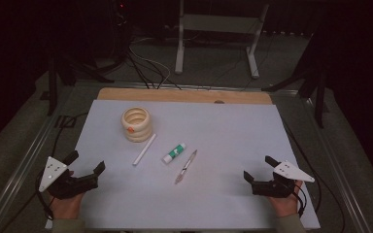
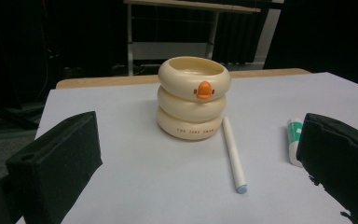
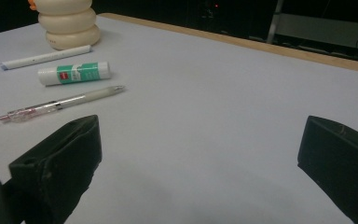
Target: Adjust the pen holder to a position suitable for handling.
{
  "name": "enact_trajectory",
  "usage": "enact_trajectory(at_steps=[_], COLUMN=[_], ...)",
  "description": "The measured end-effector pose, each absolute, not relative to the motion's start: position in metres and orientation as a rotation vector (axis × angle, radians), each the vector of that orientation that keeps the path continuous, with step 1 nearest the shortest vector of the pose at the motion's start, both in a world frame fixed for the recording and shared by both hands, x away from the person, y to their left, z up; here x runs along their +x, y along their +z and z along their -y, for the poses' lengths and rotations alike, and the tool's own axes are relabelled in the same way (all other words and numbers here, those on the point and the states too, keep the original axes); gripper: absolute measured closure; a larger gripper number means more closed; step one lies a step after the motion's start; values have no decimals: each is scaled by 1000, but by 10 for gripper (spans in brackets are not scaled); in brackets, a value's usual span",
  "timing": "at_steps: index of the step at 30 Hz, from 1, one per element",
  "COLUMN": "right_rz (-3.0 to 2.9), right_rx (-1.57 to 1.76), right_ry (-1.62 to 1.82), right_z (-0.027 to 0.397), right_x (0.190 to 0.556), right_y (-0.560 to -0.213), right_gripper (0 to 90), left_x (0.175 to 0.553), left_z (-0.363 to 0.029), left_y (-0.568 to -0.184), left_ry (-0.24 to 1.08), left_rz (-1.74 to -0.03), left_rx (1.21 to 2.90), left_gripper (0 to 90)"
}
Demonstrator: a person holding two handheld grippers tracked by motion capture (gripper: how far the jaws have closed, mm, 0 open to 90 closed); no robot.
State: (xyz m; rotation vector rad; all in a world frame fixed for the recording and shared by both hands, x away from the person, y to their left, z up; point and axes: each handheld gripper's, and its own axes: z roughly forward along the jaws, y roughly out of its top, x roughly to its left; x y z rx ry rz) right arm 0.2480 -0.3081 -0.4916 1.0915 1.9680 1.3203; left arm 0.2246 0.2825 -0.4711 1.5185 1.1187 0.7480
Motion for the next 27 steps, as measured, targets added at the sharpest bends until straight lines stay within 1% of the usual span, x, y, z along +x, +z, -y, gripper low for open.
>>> enact_trajectory(at_steps=[13, 27], right_rz=[-1947, -1939], right_rx=[1096, 1092], right_ry=[1336, 1312], right_z=[308, 306], right_x=[246, 245], right_y=[-489, -490], right_gripper=[0, 0], left_x=[224, 234], left_z=[-280, -277], left_y=[-468, -449], left_ry=[744, 723], left_rz=[-1119, -1101], left_rx=[1537, 1538], left_gripper=[3, 3])
